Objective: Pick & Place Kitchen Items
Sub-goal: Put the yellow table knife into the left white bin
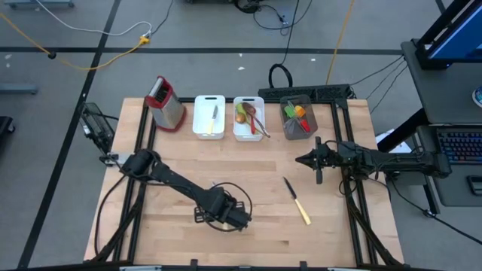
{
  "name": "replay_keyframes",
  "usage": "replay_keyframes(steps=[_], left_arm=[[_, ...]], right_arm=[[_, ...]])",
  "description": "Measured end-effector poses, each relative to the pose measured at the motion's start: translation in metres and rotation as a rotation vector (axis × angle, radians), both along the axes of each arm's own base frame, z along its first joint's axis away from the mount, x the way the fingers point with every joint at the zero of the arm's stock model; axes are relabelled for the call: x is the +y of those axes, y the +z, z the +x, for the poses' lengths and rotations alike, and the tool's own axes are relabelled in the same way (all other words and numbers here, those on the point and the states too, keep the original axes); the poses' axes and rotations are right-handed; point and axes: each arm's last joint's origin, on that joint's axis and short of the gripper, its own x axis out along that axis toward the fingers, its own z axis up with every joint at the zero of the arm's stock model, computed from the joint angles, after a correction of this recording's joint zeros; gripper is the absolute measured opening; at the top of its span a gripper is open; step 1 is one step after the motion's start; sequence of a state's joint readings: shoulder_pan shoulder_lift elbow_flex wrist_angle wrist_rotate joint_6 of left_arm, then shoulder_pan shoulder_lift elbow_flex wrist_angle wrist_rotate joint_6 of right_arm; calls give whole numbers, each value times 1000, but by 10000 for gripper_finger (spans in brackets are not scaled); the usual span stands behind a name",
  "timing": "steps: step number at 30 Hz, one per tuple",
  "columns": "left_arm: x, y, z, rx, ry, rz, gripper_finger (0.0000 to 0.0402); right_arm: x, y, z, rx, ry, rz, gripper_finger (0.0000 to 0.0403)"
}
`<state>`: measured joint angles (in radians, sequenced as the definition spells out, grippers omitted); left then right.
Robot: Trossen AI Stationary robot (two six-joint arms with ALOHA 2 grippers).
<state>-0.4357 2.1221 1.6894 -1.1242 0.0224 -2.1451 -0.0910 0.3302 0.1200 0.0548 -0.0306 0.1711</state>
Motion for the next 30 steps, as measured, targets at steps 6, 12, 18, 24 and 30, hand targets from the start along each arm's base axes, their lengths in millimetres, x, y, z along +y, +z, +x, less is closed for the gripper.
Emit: replay_keyframes(steps=[6,12,18,24,30], left_arm=[[10,-22,-2,29,12,10,186],[14,-47,-6,-14,16,-83,186],[19,-64,-10,-31,21,-133,175],[23,-67,-12,-17,-24,-141,93],[28,-66,-10,-31,-60,-126,34]], right_arm=[[0,0,0,-1,-3,12,0],[0,0,0,2,-6,28,0],[0,-1,0,5,-6,27,0],[0,-1,0,6,-6,27,0],[0,-1,0,6,-7,26,0]])
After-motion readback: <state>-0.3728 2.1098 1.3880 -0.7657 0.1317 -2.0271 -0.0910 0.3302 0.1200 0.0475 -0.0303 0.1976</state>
